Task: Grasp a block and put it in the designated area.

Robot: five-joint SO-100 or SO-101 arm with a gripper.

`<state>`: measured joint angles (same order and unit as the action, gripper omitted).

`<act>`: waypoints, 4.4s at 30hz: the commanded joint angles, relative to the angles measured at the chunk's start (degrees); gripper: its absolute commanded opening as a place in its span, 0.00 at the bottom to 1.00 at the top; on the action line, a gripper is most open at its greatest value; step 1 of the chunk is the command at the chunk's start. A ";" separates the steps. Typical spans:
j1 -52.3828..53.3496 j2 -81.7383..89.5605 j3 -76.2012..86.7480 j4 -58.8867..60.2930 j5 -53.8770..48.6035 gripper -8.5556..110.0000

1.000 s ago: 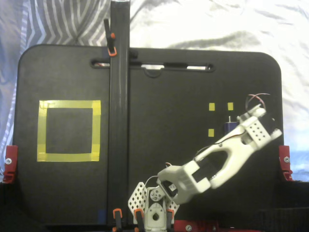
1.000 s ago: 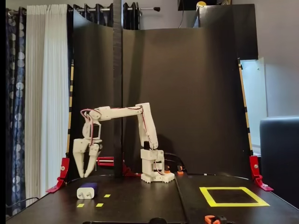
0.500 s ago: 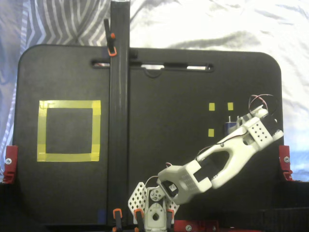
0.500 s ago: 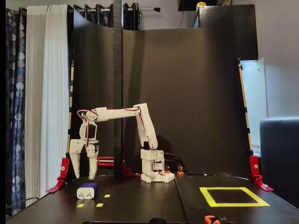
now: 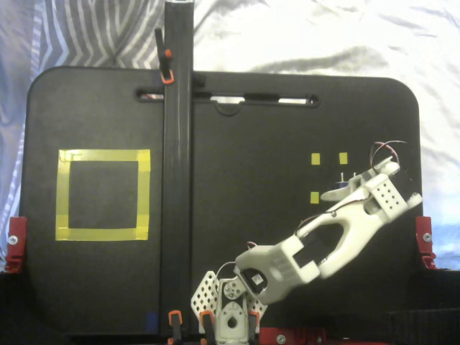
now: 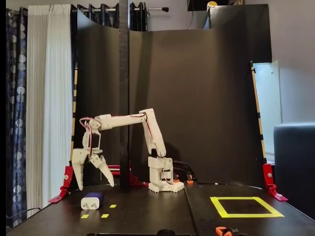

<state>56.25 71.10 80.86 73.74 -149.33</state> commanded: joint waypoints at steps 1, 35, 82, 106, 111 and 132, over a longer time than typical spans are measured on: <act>0.44 -0.70 -2.11 -0.79 0.09 0.42; 0.35 -8.70 -1.67 -5.80 -0.26 0.23; -9.93 12.66 -1.67 12.57 10.02 0.22; -41.57 13.89 7.56 -1.58 49.39 0.22; -49.39 14.41 8.00 -1.41 57.22 0.22; -79.01 19.60 10.63 4.31 83.06 0.22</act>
<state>-20.04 87.36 91.41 78.40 -68.03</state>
